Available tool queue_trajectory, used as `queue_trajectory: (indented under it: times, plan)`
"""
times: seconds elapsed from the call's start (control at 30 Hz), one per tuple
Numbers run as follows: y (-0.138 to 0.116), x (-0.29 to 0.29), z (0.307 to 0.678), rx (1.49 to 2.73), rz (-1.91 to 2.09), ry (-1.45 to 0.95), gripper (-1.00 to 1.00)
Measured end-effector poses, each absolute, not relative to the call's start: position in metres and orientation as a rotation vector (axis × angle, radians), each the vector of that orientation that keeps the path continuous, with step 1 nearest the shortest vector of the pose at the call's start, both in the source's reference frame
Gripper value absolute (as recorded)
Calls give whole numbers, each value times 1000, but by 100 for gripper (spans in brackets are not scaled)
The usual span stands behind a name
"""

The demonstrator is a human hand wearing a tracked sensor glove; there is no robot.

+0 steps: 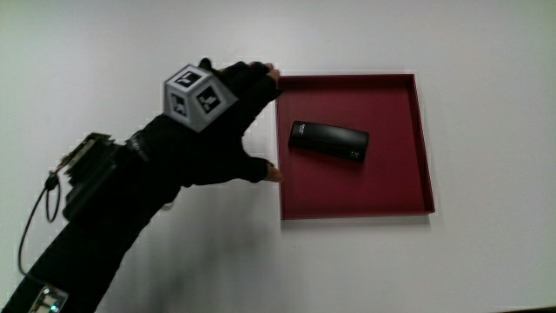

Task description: Pick stapper from plate

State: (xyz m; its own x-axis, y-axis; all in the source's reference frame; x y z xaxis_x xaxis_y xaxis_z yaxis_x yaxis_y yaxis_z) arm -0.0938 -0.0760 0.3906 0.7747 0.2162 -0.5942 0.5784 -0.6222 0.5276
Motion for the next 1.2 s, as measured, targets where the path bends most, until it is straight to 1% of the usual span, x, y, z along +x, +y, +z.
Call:
queue_trajectory:
  times: [0.07, 0.1, 0.17, 0.27, 0.37, 0.4, 0.5, 0.57, 0.87, 1.2]
  plan:
    - [-80, -83, 392, 2241, -666, 670, 0]
    - [-81, -77, 387, 2232, -590, 643, 0]
    - [-85, -69, 387, 2265, -612, 701, 0]
    - [-91, -57, 388, 2258, -609, 720, 0]
    - [-94, -46, 400, 2229, -624, 681, 0]
    - [-95, -41, 400, 2244, -587, 739, 0]
    - [-96, -31, 407, 2261, -570, 750, 0]
    - [-95, -24, 413, 2241, -573, 735, 0]
    - [-99, -3, 444, 2235, -484, 712, 0]
    - [-93, 10, 476, 2191, -452, 700, 0]
